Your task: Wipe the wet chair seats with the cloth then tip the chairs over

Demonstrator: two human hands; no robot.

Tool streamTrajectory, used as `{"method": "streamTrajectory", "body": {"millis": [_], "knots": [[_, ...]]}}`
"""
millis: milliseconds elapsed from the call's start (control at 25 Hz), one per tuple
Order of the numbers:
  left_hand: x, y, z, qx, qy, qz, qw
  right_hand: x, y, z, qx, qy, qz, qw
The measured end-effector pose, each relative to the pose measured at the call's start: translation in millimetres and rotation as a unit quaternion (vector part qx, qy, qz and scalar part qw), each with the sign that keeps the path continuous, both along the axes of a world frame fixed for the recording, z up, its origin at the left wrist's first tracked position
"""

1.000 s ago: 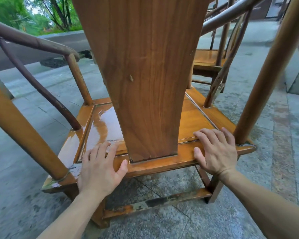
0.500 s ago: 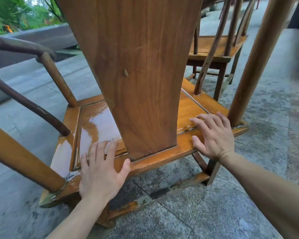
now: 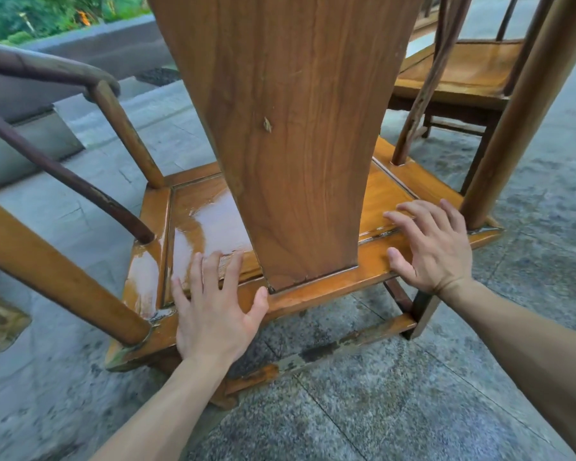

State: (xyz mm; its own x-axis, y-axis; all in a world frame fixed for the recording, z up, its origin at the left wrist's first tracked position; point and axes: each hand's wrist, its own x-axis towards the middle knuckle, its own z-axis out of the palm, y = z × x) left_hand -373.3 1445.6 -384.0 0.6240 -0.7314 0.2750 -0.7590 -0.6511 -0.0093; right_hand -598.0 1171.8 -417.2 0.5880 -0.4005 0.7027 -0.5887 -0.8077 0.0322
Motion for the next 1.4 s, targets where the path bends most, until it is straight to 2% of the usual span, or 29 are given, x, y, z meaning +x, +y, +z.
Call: {"method": "streamTrajectory", "body": {"millis": [920, 1040, 1200, 1280, 1320, 1400], "knots": [[-9, -94, -11, -0.035, -0.006, 0.075, 0.997, 44, -129, 3, -0.014, 0.004, 0.073, 0.997], [-11, -108, -13, -0.035, -0.010, 0.086, 0.996, 47, -150, 3, 0.009, 0.033, 0.067, 0.997], [-13, -118, -13, -0.009, 0.000, 0.096, 0.995, 50, -147, 11, 0.049, 0.139, 0.055, 0.988], [-14, -118, -2, 0.006, 0.014, 0.088, 0.996, 38, -128, 22, 0.096, 0.139, -0.002, 0.986], [-14, -115, -1, 0.004, 0.019, 0.085, 0.996, 31, -112, 22, 0.125, 0.112, -0.038, 0.985], [-23, -108, 6, -0.050, 0.022, 0.063, 0.997, 17, -85, 29, 0.167, 0.067, -0.040, 0.983]]}}
